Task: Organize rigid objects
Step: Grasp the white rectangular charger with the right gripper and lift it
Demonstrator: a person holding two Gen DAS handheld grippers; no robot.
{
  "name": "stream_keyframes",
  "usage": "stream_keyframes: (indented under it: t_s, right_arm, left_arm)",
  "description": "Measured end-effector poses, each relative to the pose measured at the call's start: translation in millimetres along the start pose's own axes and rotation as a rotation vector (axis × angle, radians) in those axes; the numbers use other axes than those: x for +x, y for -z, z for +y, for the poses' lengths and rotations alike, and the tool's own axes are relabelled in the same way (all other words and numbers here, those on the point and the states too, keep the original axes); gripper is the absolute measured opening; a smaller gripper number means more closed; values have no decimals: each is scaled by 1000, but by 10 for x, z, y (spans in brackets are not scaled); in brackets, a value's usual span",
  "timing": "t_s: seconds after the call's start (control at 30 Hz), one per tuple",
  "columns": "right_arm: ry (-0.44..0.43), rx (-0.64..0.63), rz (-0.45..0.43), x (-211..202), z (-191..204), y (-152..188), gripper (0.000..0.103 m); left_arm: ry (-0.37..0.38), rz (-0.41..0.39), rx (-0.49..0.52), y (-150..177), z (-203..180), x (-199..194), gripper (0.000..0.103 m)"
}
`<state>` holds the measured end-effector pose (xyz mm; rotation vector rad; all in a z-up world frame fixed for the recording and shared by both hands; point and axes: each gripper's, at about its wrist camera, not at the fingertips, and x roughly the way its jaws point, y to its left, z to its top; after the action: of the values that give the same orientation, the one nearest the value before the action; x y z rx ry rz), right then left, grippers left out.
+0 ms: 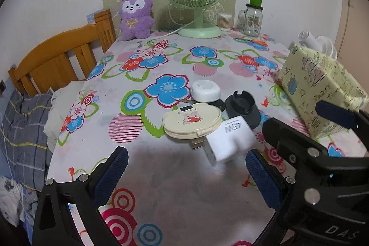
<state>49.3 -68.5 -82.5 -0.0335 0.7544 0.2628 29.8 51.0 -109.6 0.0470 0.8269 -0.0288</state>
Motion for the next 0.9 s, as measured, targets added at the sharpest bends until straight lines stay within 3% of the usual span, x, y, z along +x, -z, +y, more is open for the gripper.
stream_keyframes:
  t_s: [0.63,0.9]
  right_arm:
    - [-27,-55,107,517,320,78,93]
    - [-42,0,198,770,320,131,90]
  left_arm:
    - [19,67,19,165,201,290,103]
    - [33,88,53,186,196,357,103]
